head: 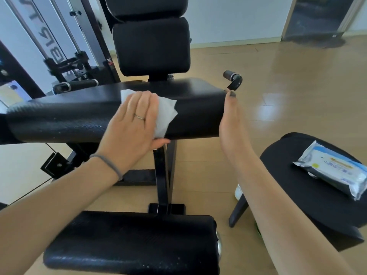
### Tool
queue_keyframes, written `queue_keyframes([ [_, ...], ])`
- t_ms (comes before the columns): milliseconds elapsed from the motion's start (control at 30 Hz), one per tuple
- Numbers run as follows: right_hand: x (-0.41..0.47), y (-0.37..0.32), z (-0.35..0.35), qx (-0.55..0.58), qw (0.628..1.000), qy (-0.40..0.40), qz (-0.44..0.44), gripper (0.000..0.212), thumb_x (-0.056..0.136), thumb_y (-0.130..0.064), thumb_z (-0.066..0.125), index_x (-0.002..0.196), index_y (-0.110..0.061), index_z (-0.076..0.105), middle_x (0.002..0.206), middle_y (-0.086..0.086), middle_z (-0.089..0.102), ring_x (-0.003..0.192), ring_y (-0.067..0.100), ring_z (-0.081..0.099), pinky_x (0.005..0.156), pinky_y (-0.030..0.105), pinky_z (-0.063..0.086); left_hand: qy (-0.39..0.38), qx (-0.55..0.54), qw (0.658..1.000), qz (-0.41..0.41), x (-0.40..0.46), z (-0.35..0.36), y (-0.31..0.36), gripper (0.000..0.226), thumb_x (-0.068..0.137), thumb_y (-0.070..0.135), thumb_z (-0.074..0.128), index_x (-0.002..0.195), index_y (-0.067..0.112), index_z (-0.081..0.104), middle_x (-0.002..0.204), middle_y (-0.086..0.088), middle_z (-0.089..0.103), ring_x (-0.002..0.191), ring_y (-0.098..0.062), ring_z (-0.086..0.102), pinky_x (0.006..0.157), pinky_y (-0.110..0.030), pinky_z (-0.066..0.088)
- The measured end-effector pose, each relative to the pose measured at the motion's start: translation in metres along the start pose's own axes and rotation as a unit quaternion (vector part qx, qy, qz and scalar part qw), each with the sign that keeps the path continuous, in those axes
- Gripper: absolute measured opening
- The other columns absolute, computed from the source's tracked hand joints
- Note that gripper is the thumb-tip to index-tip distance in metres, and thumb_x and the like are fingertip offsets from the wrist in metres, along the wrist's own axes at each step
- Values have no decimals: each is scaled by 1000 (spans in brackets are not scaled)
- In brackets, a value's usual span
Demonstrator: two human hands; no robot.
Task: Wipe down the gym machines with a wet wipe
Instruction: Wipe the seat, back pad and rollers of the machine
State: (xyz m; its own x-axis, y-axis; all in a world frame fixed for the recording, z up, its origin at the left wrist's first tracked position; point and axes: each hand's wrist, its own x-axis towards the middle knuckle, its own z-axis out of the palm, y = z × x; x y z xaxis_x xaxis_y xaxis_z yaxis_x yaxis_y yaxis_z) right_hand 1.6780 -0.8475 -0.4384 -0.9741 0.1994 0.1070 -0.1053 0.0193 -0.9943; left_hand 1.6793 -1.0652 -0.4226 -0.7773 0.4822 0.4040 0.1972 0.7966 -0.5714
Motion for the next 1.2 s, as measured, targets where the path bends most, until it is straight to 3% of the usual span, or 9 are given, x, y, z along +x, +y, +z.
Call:
queue_keyframes([
  [100, 3, -13, 10, -112, 986, 70, -104, 41, 112, -37, 22, 110, -13, 54, 103, 3, 61, 92, 14, 54, 74, 27, 38, 46, 2, 998, 46, 26, -9, 40, 98, 94, 68, 39, 151, -9, 15, 149, -28, 34, 139, -41, 36, 120, -48, 26],
  [200, 14, -28, 29, -327, 911, 118, -222, 48, 107, -35, 15, 100, -16, 59, 106, 4, 66, 99, 23, 57, 90, 37, 41, 69, -20, 995, 69, 43, -13, 55, 85, 101, 63, 27, 153, -4, 20, 150, -23, 38, 139, -37, 38, 120, -47, 26],
  [333, 9, -35, 48, -538, 798, 107, -248, 71, 102, -39, 1, 100, -16, 68, 95, 3, 73, 95, 29, 64, 99, 44, 39, 35, -32, 997, 56, 6, 2, -2, 91, 96, 66, 37, 152, -4, 20, 152, -24, 34, 141, -37, 35, 121, -47, 25],
  [533, 0, -14, 84, -539, 762, 131, -334, 55, 109, -39, 21, 100, -17, 70, 98, 2, 72, 94, 22, 64, 94, 41, 45, -63, -64, 992, -93, -55, 39, -99, 95, 89, 73, 42, 142, -6, 33, 141, -25, 43, 132, -40, 41, 117, -49, 31],
  [733, 2, -9, 89, -528, 747, 175, -365, 51, 108, -32, 26, 98, -12, 72, 96, 5, 74, 92, 26, 66, 91, 41, 46, 14, -76, 994, -83, -21, 24, -37, 91, 90, 71, 40, 145, -2, 34, 143, -20, 45, 134, -35, 42, 117, -45, 31],
  [867, 3, -11, 93, -526, 750, 181, -357, 51, 108, -31, 26, 98, -11, 72, 96, 6, 74, 98, 28, 66, 104, 47, 43, 16, -106, 993, -46, -29, 30, -55, 73, 103, 57, 29, 150, 2, 30, 150, -16, 41, 140, -30, 38, 120, -44, 28],
  [967, 0, -13, 106, -536, 747, 143, -367, 51, 108, -35, 24, 103, -13, 70, 101, 6, 72, 101, 27, 63, 107, 47, 39, 12, -137, 982, -133, -59, 54, -110, 58, 105, 46, 22, 140, 5, 42, 140, -14, 50, 133, -30, 43, 116, -42, 32],
  [1067, 0, -6, 116, -553, 724, 140, -387, 53, 109, -38, 22, 108, -11, 68, 103, 8, 70, 96, 27, 63, 94, 44, 45, 10, -158, 955, -249, -87, 73, -152, 50, 104, 41, 20, 127, 6, 49, 129, -15, 54, 125, -34, 46, 111, -45, 34],
  [1200, 2, 1, 117, -544, 713, 168, -410, 50, 109, -37, 23, 106, -11, 66, 101, 9, 68, 91, 27, 62, 88, 41, 45, 62, -180, 948, -255, -57, 55, -101, 46, 102, 42, 22, 121, 9, 48, 121, -13, 52, 113, -31, 46, 101, -44, 38],
])
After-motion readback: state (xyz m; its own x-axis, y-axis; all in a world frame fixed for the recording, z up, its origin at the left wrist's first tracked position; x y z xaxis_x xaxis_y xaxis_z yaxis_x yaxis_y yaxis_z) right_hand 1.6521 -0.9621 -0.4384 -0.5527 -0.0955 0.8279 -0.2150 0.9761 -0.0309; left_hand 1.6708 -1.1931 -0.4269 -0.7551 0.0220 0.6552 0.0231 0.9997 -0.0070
